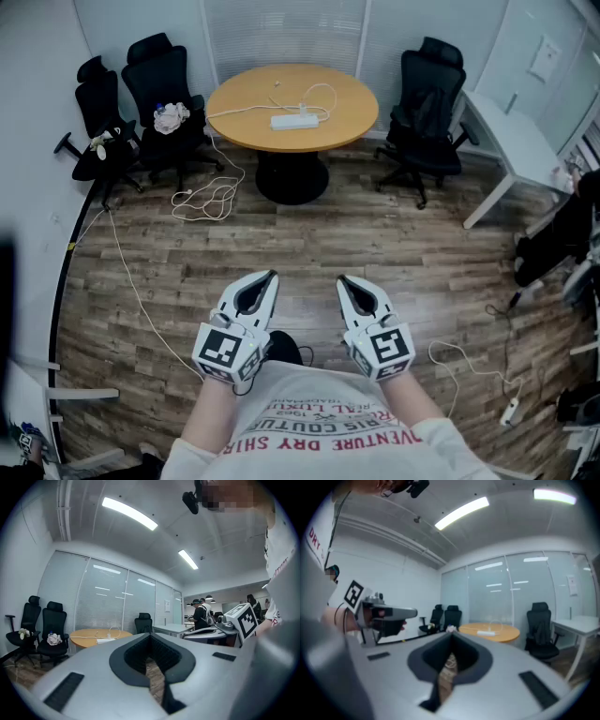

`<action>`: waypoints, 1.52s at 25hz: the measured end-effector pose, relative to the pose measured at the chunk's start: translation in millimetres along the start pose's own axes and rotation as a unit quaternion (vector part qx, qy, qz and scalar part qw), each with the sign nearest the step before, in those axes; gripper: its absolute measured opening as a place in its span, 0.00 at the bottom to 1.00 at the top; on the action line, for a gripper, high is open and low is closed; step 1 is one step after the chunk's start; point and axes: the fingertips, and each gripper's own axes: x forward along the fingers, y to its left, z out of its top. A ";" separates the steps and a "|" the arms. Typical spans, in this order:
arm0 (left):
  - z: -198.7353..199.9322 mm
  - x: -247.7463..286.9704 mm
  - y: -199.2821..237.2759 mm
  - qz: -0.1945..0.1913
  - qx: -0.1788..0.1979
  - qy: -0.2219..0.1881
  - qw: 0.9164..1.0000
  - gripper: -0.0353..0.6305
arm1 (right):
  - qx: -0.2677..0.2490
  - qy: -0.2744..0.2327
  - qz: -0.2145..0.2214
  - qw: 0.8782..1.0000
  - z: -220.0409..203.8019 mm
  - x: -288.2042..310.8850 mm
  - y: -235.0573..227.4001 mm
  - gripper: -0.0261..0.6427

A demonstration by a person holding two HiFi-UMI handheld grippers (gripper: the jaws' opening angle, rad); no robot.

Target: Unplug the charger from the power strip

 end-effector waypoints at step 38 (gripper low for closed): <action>-27.7 141.5 157.5 -0.007 -0.038 0.042 0.998 0.10 | 0.037 0.053 -0.036 0.997 -8.1 185.4 -89.2 0.08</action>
